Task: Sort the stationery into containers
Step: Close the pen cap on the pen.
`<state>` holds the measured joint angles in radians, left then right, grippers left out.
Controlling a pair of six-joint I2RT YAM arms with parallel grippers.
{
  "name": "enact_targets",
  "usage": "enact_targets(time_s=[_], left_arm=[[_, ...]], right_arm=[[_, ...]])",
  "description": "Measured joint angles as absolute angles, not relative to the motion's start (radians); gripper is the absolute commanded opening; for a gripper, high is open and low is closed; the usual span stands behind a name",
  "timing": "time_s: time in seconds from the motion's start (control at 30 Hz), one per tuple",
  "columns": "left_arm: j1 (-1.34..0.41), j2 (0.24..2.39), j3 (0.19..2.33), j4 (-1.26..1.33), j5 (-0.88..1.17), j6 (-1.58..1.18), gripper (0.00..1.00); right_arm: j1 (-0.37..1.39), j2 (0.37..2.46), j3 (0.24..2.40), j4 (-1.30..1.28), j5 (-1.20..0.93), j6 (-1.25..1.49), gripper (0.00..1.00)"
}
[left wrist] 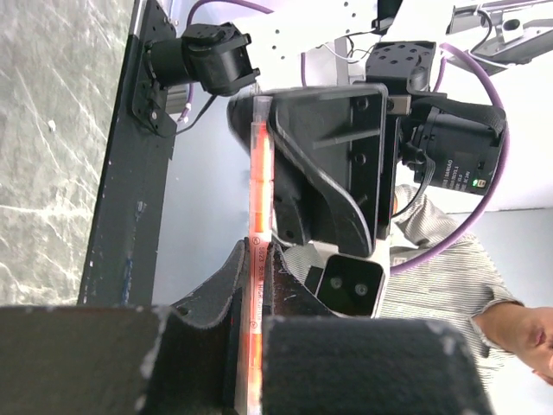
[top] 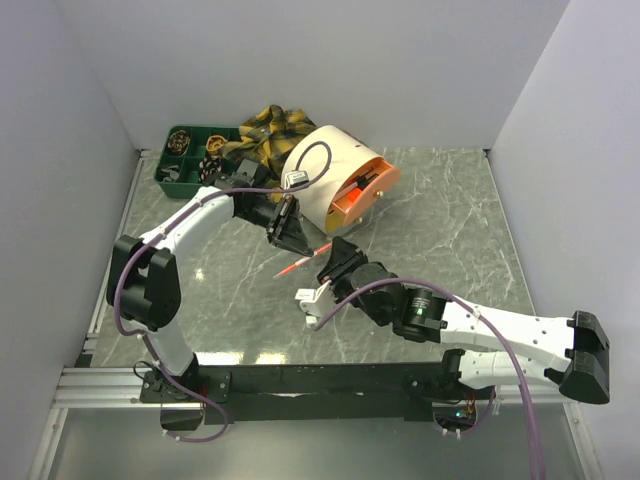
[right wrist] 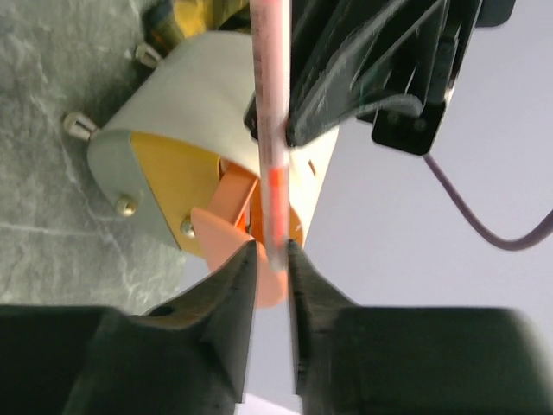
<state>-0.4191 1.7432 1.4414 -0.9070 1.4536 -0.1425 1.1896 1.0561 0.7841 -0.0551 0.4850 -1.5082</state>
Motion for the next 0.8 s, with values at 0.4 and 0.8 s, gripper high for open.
enact_targets(time_s=[0.4, 0.8], left_arm=[[-0.419, 1.725, 1.442, -0.873, 1.463, -0.134, 0.01], [-0.400, 1.798, 1.842, -0.989, 1.314, 0.042, 0.01]], right_arm=[[1.105, 0.964, 0.775, -0.074, 0.466, -1.468, 0.44], [0.994, 0.590, 0.761, -0.307, 0.427, -1.123, 0.62]])
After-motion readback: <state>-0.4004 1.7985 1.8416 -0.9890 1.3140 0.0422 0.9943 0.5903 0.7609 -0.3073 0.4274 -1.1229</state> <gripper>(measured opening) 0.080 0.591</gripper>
